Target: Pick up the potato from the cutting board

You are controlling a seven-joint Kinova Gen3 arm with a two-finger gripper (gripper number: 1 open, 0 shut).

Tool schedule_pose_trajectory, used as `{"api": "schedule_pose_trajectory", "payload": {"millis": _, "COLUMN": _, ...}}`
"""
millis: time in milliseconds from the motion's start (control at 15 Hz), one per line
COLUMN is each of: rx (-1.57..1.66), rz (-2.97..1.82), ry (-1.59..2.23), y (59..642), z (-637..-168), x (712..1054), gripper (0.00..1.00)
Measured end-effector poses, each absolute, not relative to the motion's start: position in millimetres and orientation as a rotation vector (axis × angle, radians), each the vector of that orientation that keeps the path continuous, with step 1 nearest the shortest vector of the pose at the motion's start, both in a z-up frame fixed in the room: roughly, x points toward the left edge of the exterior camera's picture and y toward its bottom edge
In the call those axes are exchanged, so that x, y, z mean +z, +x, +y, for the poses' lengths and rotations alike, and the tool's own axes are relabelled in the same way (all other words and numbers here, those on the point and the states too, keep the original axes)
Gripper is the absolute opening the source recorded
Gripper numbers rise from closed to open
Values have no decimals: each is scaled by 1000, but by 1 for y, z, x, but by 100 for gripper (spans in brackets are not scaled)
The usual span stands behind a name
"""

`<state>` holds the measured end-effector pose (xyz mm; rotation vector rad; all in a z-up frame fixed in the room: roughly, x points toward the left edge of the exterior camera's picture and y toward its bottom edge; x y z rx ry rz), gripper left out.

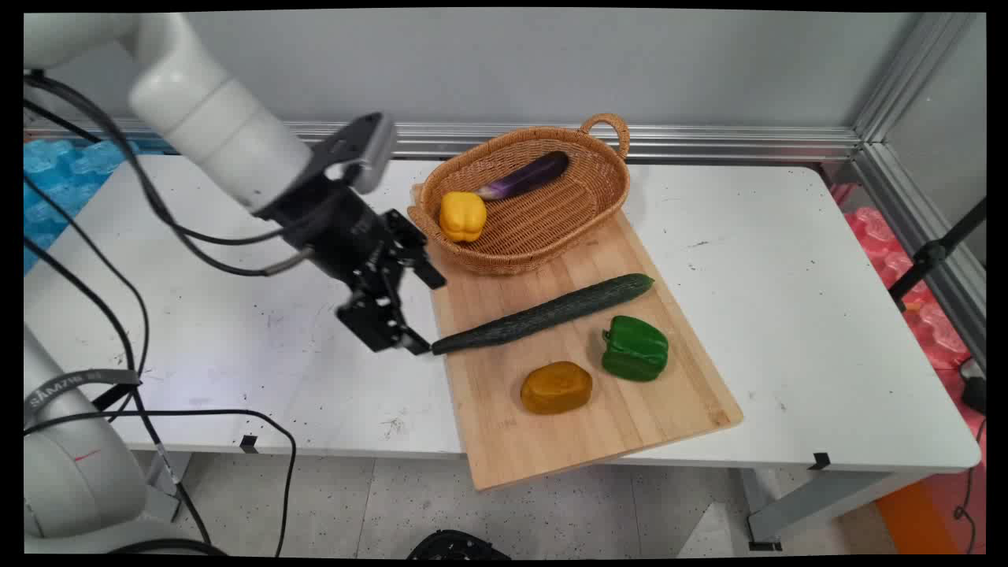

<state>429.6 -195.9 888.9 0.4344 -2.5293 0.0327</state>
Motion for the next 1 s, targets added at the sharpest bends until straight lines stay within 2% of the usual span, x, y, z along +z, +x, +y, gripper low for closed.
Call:
{"api": "schedule_pose_trajectory", "payload": {"millis": 333, "rx": -2, "rz": -2521, "ry": 471, "y": 392, "z": -205, "x": 873, "gripper": 100}}
{"api": "schedule_pose_trajectory", "payload": {"millis": 1000, "rx": -38, "rz": -2549, "ry": 593, "y": 317, "z": -223, "x": 820, "gripper": 100}}
